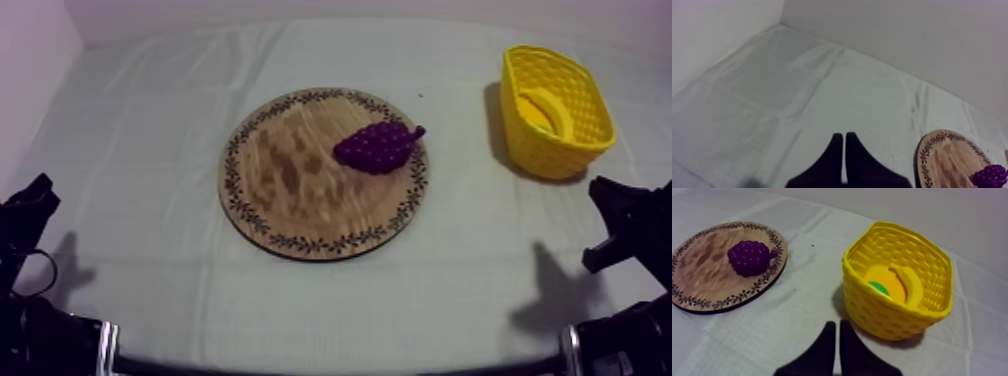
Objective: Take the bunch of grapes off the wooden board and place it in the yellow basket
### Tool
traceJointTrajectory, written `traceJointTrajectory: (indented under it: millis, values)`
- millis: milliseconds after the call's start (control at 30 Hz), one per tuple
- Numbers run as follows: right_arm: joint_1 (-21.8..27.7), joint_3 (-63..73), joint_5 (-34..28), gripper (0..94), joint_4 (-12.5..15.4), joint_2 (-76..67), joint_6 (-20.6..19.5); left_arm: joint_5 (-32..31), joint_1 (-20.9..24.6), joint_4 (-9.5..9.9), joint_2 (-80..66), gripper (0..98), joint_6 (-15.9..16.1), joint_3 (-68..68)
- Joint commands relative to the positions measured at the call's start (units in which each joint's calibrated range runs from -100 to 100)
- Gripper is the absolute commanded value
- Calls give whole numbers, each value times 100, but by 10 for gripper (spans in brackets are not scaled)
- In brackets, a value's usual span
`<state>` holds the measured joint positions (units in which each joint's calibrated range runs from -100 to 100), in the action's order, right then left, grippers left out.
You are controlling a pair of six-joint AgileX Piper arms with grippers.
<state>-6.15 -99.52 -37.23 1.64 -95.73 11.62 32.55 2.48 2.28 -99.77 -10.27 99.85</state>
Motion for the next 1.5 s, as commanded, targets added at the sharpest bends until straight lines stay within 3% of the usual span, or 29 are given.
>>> traceJointTrajectory:
  millis: [0, 367, 600, 800, 1067, 1267, 1467]
  values:
    - [3, -3, -3, 5, 0, -3, 8, 3, 1, -1, 3, 0, -1, 4]
    - [-24, -3, -3, 5, 0, -3, 17, 3, 1, -1, 3, 0, -1, 4]
    - [-673, -3, -3, 5, 0, -3, 42, 3, 1, -1, 3, 0, -1, 4]
    - [-1227, -3, -129, 5, -29, 5, -296, 3, 1, -1, 3, 0, -1, 4]
    - [-1304, 40, -195, 4, -25, 6, 102, 3, 1, -1, 3, 0, 0, 4]
    - [-1630, 692, -298, 4, -404, 663, -169, 3, 1, -1, 3, 0, -1, 4]
    - [-2051, 2402, -1178, 4, -590, 2247, -390, 3, 1, -1, 3, 0, -1, 4]
